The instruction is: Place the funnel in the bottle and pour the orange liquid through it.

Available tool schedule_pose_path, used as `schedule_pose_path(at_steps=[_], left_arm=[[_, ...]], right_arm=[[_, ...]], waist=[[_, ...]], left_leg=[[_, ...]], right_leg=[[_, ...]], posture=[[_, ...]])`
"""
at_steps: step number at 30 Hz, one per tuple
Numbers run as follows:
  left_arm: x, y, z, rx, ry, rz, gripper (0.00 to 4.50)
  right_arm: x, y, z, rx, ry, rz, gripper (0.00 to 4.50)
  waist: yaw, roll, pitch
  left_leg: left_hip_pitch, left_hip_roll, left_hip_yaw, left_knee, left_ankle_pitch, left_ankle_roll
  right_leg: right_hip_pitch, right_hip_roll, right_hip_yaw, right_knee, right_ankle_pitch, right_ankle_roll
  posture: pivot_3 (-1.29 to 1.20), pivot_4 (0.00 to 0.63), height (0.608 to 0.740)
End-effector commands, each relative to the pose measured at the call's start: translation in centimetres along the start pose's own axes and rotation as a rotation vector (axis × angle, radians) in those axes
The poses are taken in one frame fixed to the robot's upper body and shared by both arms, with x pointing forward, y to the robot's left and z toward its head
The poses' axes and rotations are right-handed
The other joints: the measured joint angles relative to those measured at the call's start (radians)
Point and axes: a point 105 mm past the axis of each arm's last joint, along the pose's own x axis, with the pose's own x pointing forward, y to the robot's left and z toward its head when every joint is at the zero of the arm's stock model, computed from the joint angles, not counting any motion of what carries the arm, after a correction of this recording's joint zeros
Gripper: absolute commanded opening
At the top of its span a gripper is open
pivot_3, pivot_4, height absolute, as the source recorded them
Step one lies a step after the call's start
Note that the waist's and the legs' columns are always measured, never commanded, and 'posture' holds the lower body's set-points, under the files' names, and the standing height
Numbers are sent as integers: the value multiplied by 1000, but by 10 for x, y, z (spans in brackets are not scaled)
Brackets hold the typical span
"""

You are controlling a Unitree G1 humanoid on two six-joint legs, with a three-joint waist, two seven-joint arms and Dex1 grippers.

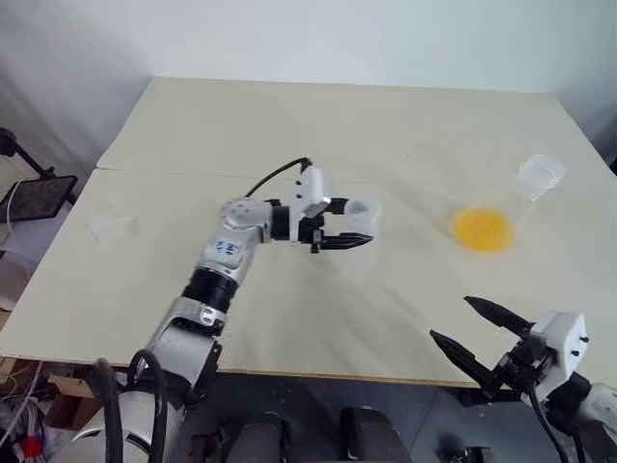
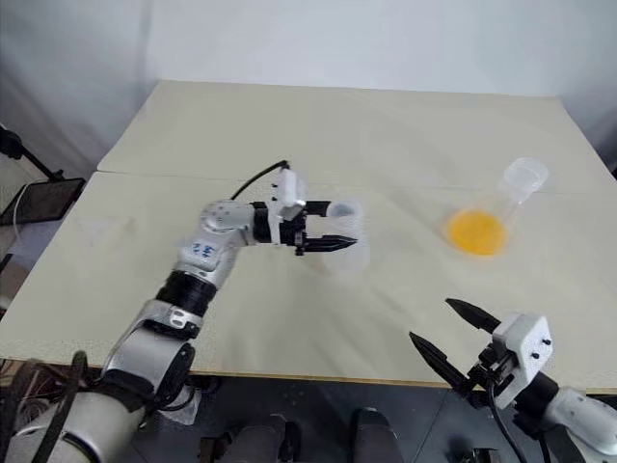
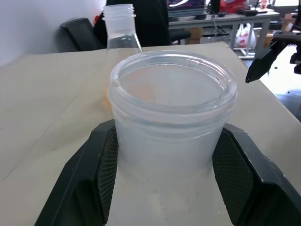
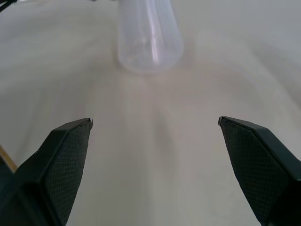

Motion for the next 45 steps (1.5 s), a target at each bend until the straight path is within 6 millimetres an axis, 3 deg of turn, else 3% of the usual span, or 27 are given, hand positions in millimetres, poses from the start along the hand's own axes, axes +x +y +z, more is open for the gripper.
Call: schedule_pose_path(at_steps=[1,5,16,26,31,33,38,45], left_arm=[[4,7,4,85,8,18,2536],[4,26,2,102,22,144,2536],[10,3,-3,15,-13,-20,2536],[7,-4,-11,27,18,-26,2536],[4,-3,-8,-3,-11,-9,4114],[0,-5,-4,-12,-33,-20,4462],[-22,-3,-2,-28,-53,11,4462],[-92,-7,-10,-65,-52,140,4462]], right_arm=[[-3,3,13,-48,-40,-34,4500],[-5,5,14,-43,-47,-74,4500],[-4,8,14,-34,-60,-89,4500],[4,5,22,-49,-93,-57,4500],[6,3,22,-55,-93,-44,4500],[6,2,21,-54,-92,-38,4500],[11,1,21,-53,-95,-15,4500],[22,-2,24,-63,-115,39,4500]], waist=[[1,0,0],[4,0,0],[3,0,0],[3,0,0],[4,0,0],[3,0,0],[0,0,0],[-8,1,0]], left_leg=[[0,0,0,0,0,0],[0,0,-1,0,0,0],[-1,-1,-2,1,0,0],[-1,-1,-2,1,0,0],[0,-1,-2,1,0,0],[-1,-1,-2,1,0,1],[-1,-1,-3,1,0,0],[0,1,-3,1,0,0]], right_leg=[[0,0,0,0,0,0],[0,-2,-1,0,0,0],[0,-1,-4,0,0,0],[1,-2,-4,0,0,0],[1,-2,-4,0,0,0],[1,-2,-4,0,0,0],[1,-3,-4,0,0,0],[1,-3,-4,0,0,0]], posture=[[0,150,740],[0,150,740],[0,150,740],[0,150,740],[0,150,740],[0,150,740],[0,150,740],[0,150,740]])
